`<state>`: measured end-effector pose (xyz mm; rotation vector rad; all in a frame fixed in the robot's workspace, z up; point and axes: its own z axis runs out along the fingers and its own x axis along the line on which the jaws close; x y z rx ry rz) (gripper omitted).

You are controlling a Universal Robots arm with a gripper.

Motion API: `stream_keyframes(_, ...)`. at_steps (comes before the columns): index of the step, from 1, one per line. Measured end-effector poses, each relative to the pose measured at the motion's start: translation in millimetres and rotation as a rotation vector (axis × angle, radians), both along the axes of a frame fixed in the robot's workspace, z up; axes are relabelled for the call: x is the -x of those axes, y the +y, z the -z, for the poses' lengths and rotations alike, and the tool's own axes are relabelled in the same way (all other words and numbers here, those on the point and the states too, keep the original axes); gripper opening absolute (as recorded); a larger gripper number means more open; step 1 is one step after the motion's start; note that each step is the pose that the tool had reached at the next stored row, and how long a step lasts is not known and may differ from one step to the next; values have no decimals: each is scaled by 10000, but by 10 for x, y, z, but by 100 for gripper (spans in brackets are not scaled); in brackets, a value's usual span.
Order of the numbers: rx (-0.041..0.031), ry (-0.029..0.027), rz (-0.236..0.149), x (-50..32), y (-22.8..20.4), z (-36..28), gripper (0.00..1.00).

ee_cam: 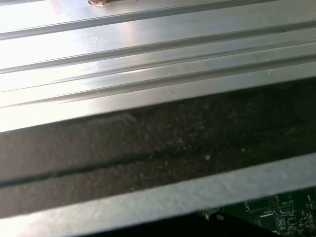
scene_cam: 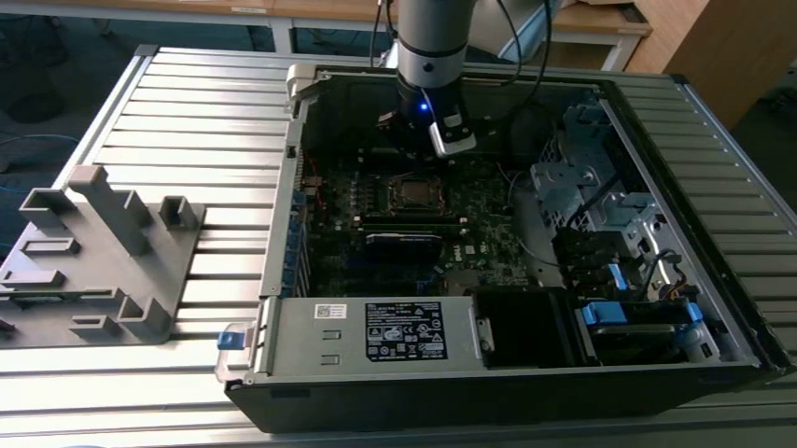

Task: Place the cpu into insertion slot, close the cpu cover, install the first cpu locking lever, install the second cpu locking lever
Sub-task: 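Install the first cpu locking lever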

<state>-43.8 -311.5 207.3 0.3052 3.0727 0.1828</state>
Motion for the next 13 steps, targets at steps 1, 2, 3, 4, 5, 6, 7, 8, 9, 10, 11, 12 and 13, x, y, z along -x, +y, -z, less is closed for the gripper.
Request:
stream_keyframes(1, -6, -1, 26, 0, 4, 2, 11)
stream_keyframes(2, -8, 1, 60, 0, 7, 5, 11)
stream_keyframes(3, -10, -1, 107, 0, 10, 7, 11)
stream_keyframes(4, -10, -1, 170, 0, 11, 10, 11)
stream_keyframes(5, -8, 1, 302, 0, 11, 13, 11)
stream_keyframes(6, -7, 1, 450, 0, 11, 16, 11)
stream_keyframes(7, -8, 1, 608, 0, 11, 19, 11)
stream_keyframes(8, -7, 1, 750, 0, 11, 22, 11)
stream_keyframes(9, -7, 1, 854, 0, 12, 24, 11)
stream_keyframes(10, -7, 0, 958, 0, 13, 27, 11)
stream_keyframes(11, -7, 1, 1078, 0, 14, 29, 11)
stream_keyframes(12, -7, 0, 1182, -1, 15, 31, 11)
stream_keyframes(13, -7, 0, 1286, -1, 15, 34, 11)
